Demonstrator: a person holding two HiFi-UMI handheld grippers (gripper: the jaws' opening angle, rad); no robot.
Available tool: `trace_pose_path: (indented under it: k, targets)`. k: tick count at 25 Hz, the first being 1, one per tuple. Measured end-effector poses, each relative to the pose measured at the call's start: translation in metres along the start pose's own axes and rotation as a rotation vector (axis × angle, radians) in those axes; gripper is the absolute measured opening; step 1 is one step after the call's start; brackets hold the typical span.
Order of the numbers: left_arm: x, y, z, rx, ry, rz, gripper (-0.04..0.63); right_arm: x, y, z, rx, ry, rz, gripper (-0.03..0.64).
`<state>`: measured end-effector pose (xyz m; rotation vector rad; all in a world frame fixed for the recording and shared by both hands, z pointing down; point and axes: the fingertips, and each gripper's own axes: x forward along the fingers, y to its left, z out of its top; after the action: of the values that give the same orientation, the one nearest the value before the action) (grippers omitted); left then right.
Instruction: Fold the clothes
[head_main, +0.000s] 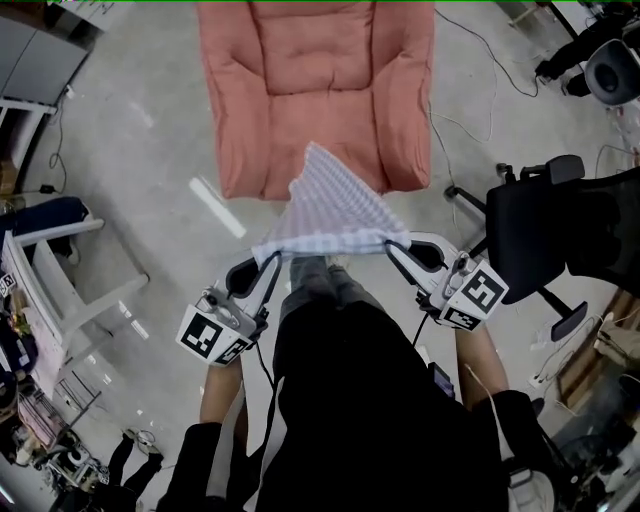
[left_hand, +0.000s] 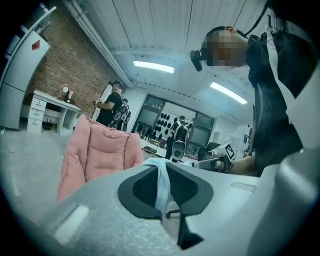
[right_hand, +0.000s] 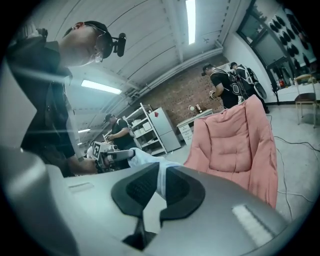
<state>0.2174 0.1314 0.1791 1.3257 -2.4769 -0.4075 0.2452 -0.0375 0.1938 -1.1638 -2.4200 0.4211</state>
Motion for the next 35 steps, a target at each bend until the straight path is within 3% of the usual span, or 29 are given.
trace_pose_path:
  k: [20,25,35]
  targets:
    - [-0.029,-0.019,-0.095,-0.209,0.141,0.013,0.034,-0.019,0.024,-0.103,0.213,0.127,-0.022,0.012]
    - [-0.023,-0.01,-0.106,-0.194,0.177,0.014,0.034,-0.015,0.014,-0.107,0.213,0.129,-0.048,0.012]
    - [0.024,0.049,-0.06,-0.118,0.125,-0.008,0.034,0.029,-0.039,-0.061,0.143,0.088,-0.08,0.012]
